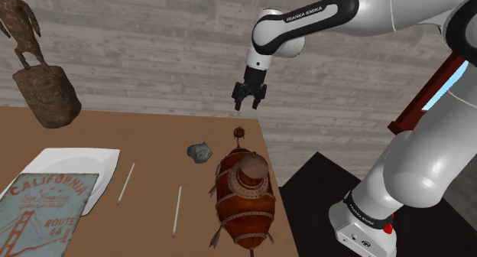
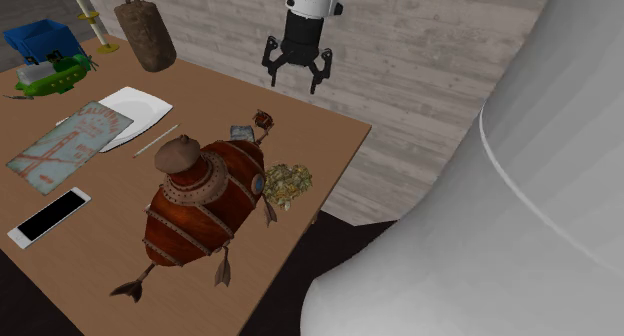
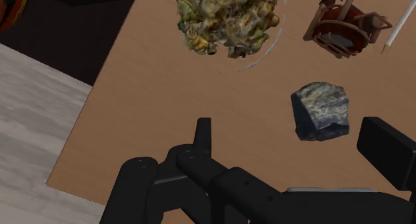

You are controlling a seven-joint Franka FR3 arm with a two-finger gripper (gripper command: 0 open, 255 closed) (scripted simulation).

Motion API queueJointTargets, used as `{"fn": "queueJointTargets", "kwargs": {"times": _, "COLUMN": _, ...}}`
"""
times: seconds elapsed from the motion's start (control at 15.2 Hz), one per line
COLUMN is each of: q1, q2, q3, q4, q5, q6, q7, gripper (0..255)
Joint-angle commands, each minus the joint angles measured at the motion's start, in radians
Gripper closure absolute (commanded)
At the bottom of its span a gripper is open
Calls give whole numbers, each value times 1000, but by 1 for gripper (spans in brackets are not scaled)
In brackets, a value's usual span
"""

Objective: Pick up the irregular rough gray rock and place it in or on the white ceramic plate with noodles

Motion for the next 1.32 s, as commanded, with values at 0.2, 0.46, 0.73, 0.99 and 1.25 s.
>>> {"fn": "queueJointTargets", "kwargs": {"times": 0.2, "q1": 7, "q2": 205, "q3": 14, "q4": 154, "q5": 88, "q6": 30, "q7": -13, "gripper": 0}}
{"fn": "queueJointTargets", "kwargs": {"times": 0.46, "q1": 5, "q2": 362, "q3": 32, "q4": 289, "q5": 149, "q6": 35, "q7": -17, "gripper": 0}}
{"fn": "queueJointTargets", "kwargs": {"times": 0.73, "q1": 0, "q2": 522, "q3": 54, "q4": 448, "q5": 198, "q6": 25, "q7": -10, "gripper": 0}}
{"fn": "queueJointTargets", "kwargs": {"times": 0.99, "q1": -4, "q2": 692, "q3": 78, "q4": 638, "q5": 235, "q6": -2, "q7": 11, "gripper": 0}}
{"fn": "queueJointTargets", "kwargs": {"times": 1.25, "q1": 4, "q2": 734, "q3": 86, "q4": 657, "q5": 244, "q6": 22, "q7": 12, "gripper": 0}}
